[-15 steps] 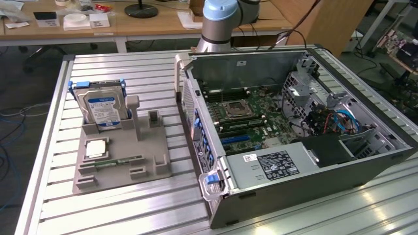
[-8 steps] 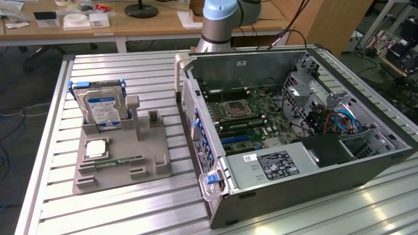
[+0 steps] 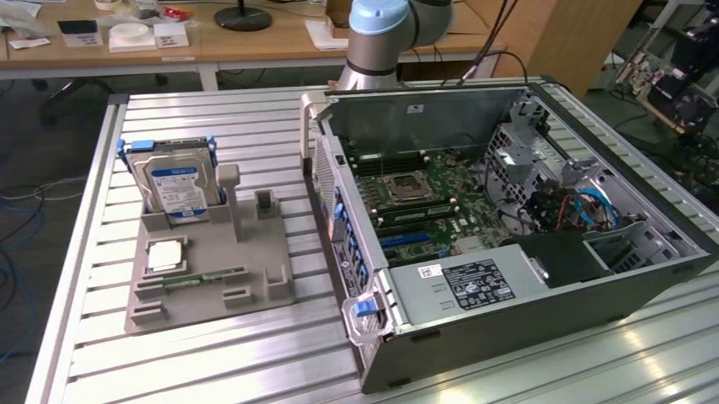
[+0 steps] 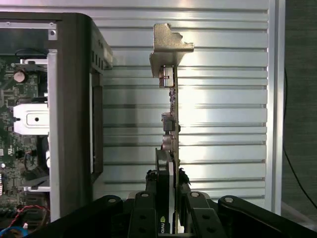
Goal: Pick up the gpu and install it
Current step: 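Pick up the gpu and move the gpu toward the slot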
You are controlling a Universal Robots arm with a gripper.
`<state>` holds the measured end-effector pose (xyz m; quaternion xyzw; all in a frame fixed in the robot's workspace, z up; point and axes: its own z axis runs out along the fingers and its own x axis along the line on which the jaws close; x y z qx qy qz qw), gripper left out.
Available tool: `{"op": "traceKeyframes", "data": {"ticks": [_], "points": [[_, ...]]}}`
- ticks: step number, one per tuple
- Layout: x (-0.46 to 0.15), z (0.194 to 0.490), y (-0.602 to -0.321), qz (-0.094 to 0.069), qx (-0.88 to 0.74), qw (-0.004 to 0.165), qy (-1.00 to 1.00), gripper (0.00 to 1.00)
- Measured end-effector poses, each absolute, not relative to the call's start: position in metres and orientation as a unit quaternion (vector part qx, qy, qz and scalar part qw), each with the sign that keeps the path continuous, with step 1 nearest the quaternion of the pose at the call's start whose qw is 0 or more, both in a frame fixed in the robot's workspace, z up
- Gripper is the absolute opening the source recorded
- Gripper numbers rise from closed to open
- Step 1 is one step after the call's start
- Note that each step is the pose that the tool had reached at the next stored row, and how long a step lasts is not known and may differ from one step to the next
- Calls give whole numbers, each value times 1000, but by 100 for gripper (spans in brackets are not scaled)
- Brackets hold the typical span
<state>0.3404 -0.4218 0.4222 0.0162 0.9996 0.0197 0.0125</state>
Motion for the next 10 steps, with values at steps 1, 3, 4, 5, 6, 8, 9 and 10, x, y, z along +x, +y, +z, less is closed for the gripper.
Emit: {"op": "traceKeyframes", "data": {"ticks": [1,3,4,5,6,8,9,10], "points": [[336,422,-422,20,16,13,1000,26],[327,422,-422,20,16,12,1000,26],[322,422,-422,20,16,12,1000,26],[318,422,-422,20,16,13,1000,26],[313,422,-422,20,16,13,1000,26],[304,422,-422,20,16,13,1000,26],[300,422,-422,20,16,13,1000,26],[295,422,-422,20,16,13,1000,26]]}}
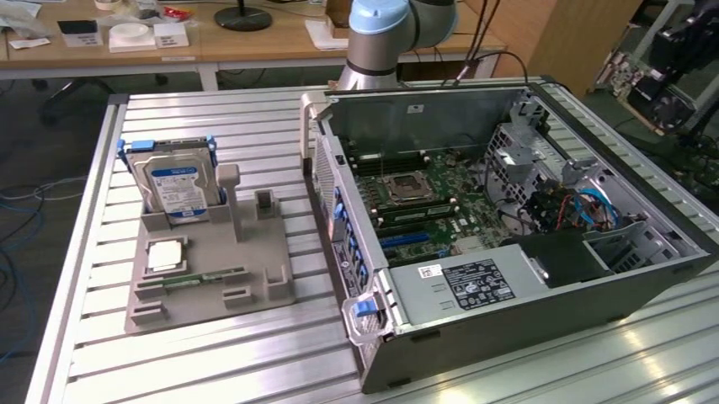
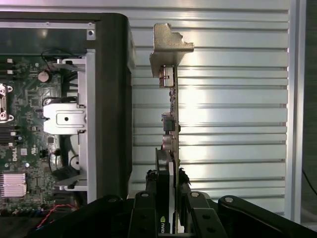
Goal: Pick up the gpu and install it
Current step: 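Pick up the gpu and move the gpu toward the slot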
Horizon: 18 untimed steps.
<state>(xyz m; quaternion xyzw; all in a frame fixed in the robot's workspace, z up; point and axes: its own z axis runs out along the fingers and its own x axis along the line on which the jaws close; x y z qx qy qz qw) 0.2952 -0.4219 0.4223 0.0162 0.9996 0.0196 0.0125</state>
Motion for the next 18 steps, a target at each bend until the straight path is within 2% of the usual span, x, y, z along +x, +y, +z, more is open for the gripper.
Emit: {"op": "traceKeyframes", "data": {"ticks": [18], "points": [[213,422,-422,19,16,13,1000,26]]}}
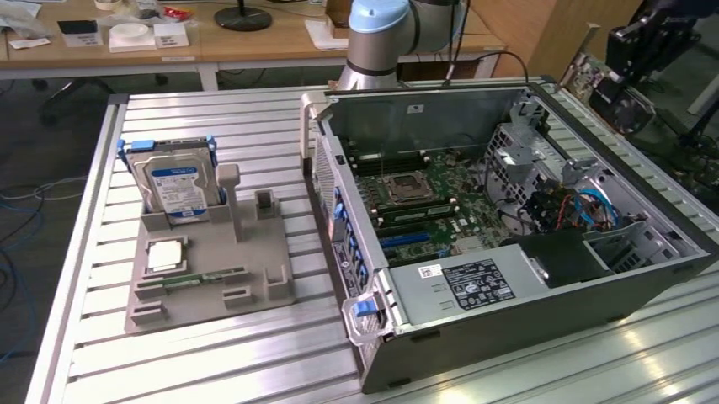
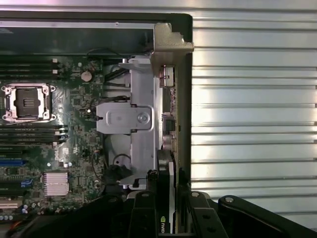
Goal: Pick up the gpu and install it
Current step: 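Pick up the gpu and move the gpu toward the slot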
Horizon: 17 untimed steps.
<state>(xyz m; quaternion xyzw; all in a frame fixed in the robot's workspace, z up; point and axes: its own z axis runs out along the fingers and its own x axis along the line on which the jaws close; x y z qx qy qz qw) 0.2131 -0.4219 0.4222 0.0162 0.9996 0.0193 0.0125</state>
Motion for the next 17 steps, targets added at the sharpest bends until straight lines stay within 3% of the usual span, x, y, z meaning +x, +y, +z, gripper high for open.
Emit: {"op": "traceKeyframes", "data": {"ticks": [17], "points": [[136,421,-422,18,16,13,1000,26]]}}
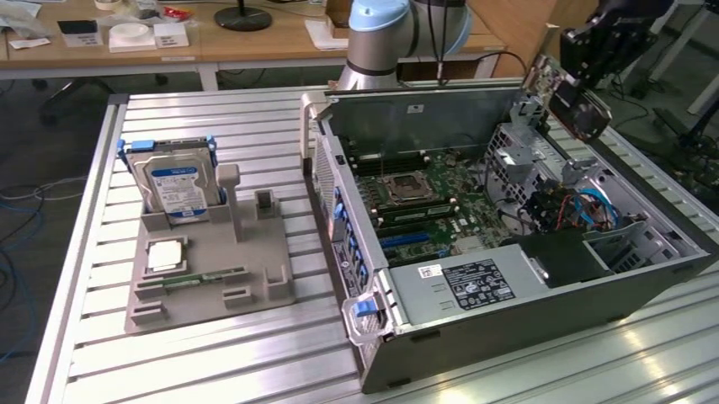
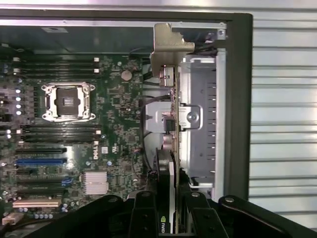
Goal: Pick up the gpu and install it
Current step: 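Pick up the gpu and move the gpu toward the slot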
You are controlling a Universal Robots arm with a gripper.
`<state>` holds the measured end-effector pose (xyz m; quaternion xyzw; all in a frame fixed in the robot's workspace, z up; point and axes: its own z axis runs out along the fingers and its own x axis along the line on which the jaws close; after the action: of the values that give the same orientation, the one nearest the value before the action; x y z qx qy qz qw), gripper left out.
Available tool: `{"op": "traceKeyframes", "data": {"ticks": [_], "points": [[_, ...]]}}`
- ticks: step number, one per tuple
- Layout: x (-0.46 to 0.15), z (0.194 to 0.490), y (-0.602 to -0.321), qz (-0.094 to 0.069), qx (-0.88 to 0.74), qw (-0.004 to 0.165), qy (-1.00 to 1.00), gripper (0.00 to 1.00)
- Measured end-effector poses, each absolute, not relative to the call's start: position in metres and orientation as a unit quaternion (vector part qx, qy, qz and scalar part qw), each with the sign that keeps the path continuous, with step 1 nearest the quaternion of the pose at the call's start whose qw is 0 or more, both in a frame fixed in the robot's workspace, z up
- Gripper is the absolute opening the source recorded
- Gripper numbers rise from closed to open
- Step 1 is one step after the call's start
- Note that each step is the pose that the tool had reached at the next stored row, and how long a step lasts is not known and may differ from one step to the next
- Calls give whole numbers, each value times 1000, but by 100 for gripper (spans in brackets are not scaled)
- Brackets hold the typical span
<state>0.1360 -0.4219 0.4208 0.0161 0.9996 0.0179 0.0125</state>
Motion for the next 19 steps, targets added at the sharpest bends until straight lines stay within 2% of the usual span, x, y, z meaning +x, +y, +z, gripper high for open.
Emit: {"op": "traceKeyframes", "data": {"ticks": [19], "points": [[53,418,-422,14,16,13,1000,26]]}}
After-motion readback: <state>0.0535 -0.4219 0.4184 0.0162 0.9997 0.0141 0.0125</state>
